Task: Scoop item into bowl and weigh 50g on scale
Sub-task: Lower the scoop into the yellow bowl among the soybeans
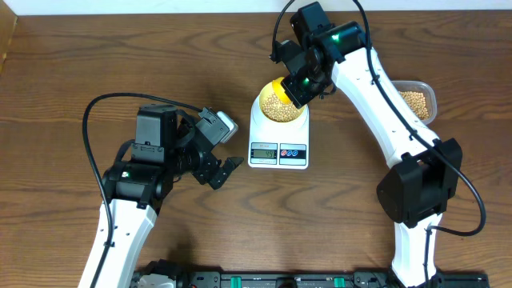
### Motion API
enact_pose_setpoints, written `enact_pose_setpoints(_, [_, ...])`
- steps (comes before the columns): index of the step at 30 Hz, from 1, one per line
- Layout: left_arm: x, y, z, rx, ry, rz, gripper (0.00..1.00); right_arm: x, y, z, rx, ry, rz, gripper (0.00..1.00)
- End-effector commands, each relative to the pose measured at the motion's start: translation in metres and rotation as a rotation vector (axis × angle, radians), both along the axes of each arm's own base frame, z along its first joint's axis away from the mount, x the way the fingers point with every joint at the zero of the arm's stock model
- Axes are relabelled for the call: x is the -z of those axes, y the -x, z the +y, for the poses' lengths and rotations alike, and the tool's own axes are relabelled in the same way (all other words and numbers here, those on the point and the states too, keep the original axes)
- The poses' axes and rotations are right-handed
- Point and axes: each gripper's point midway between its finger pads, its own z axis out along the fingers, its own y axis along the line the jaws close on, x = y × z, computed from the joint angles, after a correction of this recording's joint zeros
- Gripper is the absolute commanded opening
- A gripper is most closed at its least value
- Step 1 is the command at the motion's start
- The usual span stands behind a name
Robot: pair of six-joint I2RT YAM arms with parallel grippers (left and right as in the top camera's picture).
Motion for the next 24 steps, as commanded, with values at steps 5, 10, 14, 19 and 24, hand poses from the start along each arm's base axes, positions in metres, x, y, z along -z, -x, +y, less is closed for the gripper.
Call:
enact_pose_setpoints(5, [0.000,0.001,0.000,0.010,0.000,-0.002,0.98,0.003,0.001,0.001,-0.024,0.022,-0.006,0.01])
enact_pose_setpoints(10, [0.000,0.001,0.000,0.010,0.000,-0.002,0.98,0.007,0.003,0.000,-0.025,0.027,0.004,0.01])
enact_pose_setpoints(14, [0.000,0.001,0.000,0.010,0.000,-0.002,0.97,0.007,0.003,0.000,-0.025,0.027,0.004,0.01])
enact_pose_setpoints(19, [0.000,0.001,0.000,0.010,0.000,-0.002,0.98,0.008,0.002,0.001,-0.025,0.027,0.003,0.01])
enact_pose_setpoints(24, [0.000,0.001,0.000,0.010,0.000,-0.002,0.98,0.016,0.005,0.001,-0.028,0.028,0.017,0.01])
